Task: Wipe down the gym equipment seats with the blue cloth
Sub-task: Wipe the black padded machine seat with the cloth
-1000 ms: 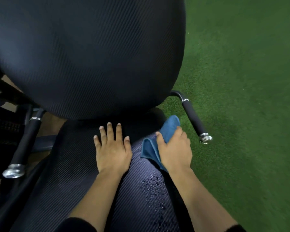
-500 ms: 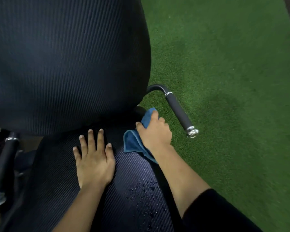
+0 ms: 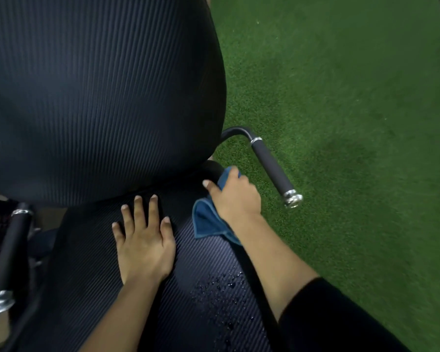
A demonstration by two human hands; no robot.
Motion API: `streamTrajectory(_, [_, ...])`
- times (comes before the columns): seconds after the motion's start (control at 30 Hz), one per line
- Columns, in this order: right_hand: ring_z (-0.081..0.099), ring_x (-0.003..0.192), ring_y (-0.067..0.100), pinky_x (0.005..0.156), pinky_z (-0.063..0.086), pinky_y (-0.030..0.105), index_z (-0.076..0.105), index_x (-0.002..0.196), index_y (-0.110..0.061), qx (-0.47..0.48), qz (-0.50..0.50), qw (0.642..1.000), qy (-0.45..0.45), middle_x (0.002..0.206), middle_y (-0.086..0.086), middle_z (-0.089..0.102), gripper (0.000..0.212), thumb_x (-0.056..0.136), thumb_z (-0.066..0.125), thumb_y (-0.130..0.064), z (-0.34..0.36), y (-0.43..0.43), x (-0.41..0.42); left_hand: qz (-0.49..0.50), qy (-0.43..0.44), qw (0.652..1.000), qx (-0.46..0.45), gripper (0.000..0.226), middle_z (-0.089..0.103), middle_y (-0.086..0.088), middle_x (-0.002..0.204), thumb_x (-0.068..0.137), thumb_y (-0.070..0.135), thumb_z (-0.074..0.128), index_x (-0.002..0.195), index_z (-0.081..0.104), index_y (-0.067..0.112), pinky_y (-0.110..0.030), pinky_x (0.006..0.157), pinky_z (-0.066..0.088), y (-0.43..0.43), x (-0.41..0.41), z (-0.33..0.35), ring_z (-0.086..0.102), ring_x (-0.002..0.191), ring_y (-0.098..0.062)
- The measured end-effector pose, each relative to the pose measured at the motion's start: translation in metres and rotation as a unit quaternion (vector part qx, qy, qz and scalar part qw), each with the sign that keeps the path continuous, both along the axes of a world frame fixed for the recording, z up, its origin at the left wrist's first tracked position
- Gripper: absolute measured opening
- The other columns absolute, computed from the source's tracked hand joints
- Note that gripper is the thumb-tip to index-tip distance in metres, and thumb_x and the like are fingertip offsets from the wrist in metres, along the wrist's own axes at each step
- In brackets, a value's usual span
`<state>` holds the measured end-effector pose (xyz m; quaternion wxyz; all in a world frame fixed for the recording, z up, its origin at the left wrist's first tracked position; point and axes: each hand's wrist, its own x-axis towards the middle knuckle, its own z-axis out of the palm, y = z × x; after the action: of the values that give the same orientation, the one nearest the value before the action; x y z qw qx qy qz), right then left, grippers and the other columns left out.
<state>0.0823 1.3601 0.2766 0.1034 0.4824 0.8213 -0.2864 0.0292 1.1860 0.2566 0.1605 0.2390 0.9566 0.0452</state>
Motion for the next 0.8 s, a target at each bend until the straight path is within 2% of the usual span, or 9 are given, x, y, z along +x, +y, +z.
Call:
streamTrajectory(0.13, [0.05,0.119,0.039,0.093,0.04,0.041,0.032,0.139,-0.009,-0.028,0.011,1.0,-0.008,0.132,0.018,0.05,0.073,0.091,0.044,-0.062,-0.006,0.009,0.002,0.004,-0.007,1.0,-0.01,0.057,-0.001,-0.002,0.16,0.099,0.043,0.015,0.152,0.002,0.029,-0.047,0.118,-0.003,-0.001,-0.002,-0.001,-0.009,0.146,-0.024])
streamTrajectory(0.4, [0.052,0.115,0.038,0.091,0.039,0.039,0.037,0.137,-0.011,-0.045,0.032,0.998,0.006,0.126,0.017,0.056,0.067,0.092,0.043,-0.059,0.007,-0.004,0.066,-0.004,-0.049,0.999,-0.024,0.058,-0.006,-0.004,0.16,0.099,0.044,0.016,0.152,0.002,0.026,-0.047,0.118,-0.007,-0.001,-0.007,0.004,-0.012,0.146,-0.025])
streamTrajectory(0.6, [0.056,0.107,0.034,0.081,0.034,0.036,0.042,0.131,-0.014,-0.064,0.031,0.997,-0.007,0.115,0.011,0.06,0.061,0.092,0.041,-0.062,0.025,-0.021,0.125,0.005,-0.056,0.995,0.085,0.058,0.006,-0.01,0.159,0.099,0.039,0.036,0.151,0.019,0.021,-0.044,0.118,-0.003,-0.016,0.005,0.016,-0.005,0.147,-0.026])
streamTrajectory(0.8, [0.056,0.107,0.036,0.08,0.035,0.038,0.042,0.134,-0.011,0.003,0.028,1.0,-0.011,0.115,0.013,0.062,0.063,0.094,0.04,-0.06,0.039,-0.041,0.159,-0.056,-0.027,0.991,0.121,0.055,0.009,-0.013,0.159,0.099,0.034,0.037,0.15,0.021,0.022,-0.046,0.117,0.002,-0.05,0.037,0.041,-0.003,0.147,-0.029])
